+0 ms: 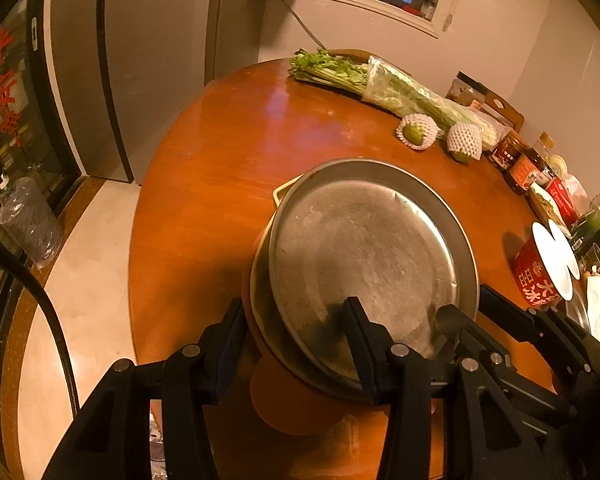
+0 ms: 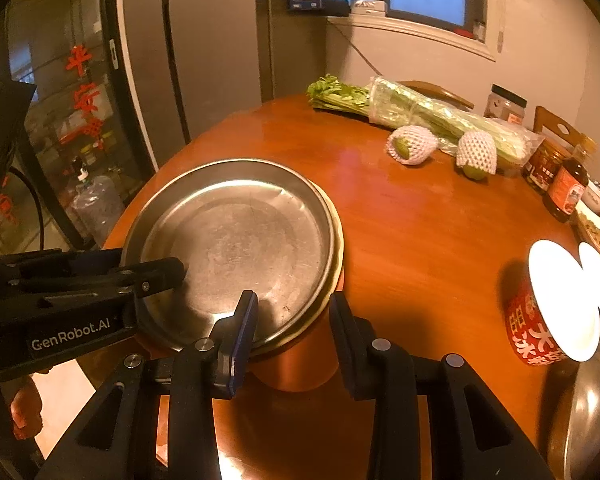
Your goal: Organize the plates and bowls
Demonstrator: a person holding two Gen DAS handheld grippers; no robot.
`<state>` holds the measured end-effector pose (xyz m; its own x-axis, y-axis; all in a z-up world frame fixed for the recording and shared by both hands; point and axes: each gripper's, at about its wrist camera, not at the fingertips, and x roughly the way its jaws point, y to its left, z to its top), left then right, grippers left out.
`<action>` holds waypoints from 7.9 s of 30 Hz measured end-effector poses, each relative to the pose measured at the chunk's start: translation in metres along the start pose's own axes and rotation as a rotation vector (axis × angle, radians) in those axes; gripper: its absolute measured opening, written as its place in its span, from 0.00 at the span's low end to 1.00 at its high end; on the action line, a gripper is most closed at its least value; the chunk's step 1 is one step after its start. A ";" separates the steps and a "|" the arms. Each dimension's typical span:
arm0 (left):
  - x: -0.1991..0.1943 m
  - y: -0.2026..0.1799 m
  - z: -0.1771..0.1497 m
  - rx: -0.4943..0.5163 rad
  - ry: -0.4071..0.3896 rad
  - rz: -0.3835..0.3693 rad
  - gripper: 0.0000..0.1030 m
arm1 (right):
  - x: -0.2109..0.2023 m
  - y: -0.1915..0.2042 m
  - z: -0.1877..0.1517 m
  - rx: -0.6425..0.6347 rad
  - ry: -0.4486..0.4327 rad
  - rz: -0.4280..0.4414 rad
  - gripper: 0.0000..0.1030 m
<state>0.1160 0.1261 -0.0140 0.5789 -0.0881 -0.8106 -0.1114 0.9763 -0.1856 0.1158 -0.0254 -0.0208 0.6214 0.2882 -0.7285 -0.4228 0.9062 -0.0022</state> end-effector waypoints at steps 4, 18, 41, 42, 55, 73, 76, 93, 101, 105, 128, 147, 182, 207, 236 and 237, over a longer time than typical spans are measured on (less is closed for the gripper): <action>0.001 -0.006 -0.001 0.013 0.003 -0.005 0.47 | -0.003 -0.005 -0.003 0.012 0.001 -0.012 0.37; -0.006 -0.008 0.000 0.016 -0.016 0.041 0.47 | -0.010 -0.015 -0.007 0.051 -0.012 -0.026 0.37; -0.050 -0.024 0.001 0.055 -0.104 0.027 0.48 | -0.050 -0.016 0.001 0.041 -0.108 -0.052 0.47; -0.052 -0.026 0.001 0.057 -0.109 0.025 0.48 | -0.054 -0.017 0.002 0.043 -0.119 -0.052 0.48; -0.065 -0.057 -0.007 0.106 -0.127 0.023 0.48 | -0.090 -0.036 -0.008 0.053 -0.197 -0.069 0.53; -0.064 -0.127 -0.016 0.194 -0.123 -0.021 0.48 | -0.127 -0.085 -0.034 0.118 -0.241 -0.121 0.56; -0.063 -0.137 -0.020 0.208 -0.116 -0.026 0.48 | -0.132 -0.094 -0.040 0.137 -0.246 -0.129 0.56; -0.048 -0.202 -0.032 0.271 -0.073 -0.113 0.49 | -0.165 -0.170 -0.075 0.272 -0.258 -0.231 0.56; -0.031 -0.237 -0.036 0.305 -0.035 -0.150 0.49 | -0.169 -0.217 -0.097 0.349 -0.226 -0.301 0.56; -0.023 -0.253 -0.038 0.323 -0.016 -0.166 0.49 | -0.168 -0.232 -0.106 0.367 -0.204 -0.320 0.56; 0.026 -0.304 -0.050 0.368 0.093 -0.225 0.48 | -0.133 -0.279 -0.137 0.429 -0.041 -0.281 0.49; 0.031 -0.281 -0.059 0.338 0.142 -0.255 0.33 | -0.126 -0.243 -0.135 0.334 -0.001 -0.241 0.29; 0.017 -0.233 -0.062 0.314 0.110 -0.214 0.33 | -0.116 -0.186 -0.127 0.289 0.013 -0.207 0.29; 0.021 -0.221 -0.055 0.295 0.124 -0.191 0.34 | -0.106 -0.187 -0.116 0.311 0.003 -0.137 0.35; 0.008 -0.206 0.003 0.254 0.049 -0.237 0.43 | -0.112 -0.213 -0.055 0.397 -0.063 -0.056 0.40; 0.009 -0.205 0.006 0.247 0.049 -0.236 0.43 | -0.110 -0.213 -0.052 0.404 -0.061 -0.058 0.40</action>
<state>0.1487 -0.0735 0.0197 0.5250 -0.3207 -0.7884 0.2234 0.9457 -0.2359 0.1032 -0.2667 0.0245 0.6798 0.2399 -0.6930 -0.1004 0.9665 0.2361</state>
